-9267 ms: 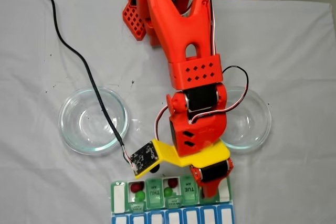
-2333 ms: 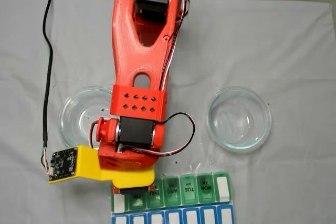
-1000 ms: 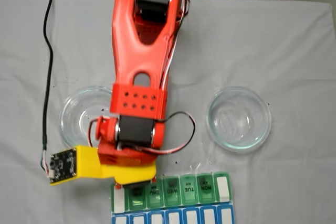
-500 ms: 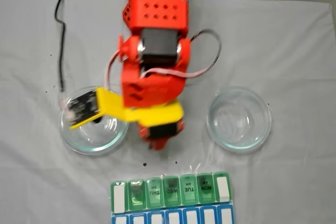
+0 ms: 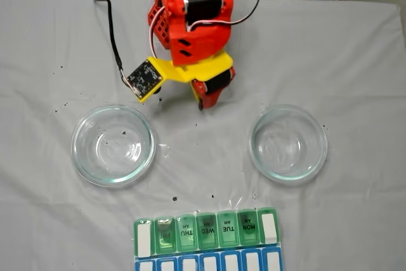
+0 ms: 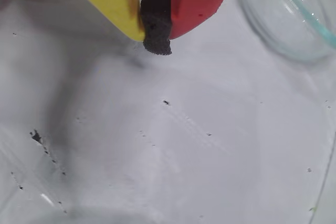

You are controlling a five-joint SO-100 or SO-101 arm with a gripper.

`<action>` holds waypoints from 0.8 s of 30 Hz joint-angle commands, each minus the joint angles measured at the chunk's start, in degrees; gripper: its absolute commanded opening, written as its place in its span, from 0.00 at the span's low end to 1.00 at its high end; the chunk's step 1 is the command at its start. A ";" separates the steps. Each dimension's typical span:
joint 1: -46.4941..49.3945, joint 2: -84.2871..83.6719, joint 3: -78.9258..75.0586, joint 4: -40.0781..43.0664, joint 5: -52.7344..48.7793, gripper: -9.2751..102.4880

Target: Sort medicines into box.

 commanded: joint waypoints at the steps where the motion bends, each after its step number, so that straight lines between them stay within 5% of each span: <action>1: 2.02 1.93 3.78 -0.88 -2.02 0.08; 12: 6.15 1.93 3.69 -0.79 6.68 0.09; 14: 6.59 1.93 3.78 -0.97 6.59 0.21; 24: 6.86 2.02 3.78 -0.97 6.77 0.12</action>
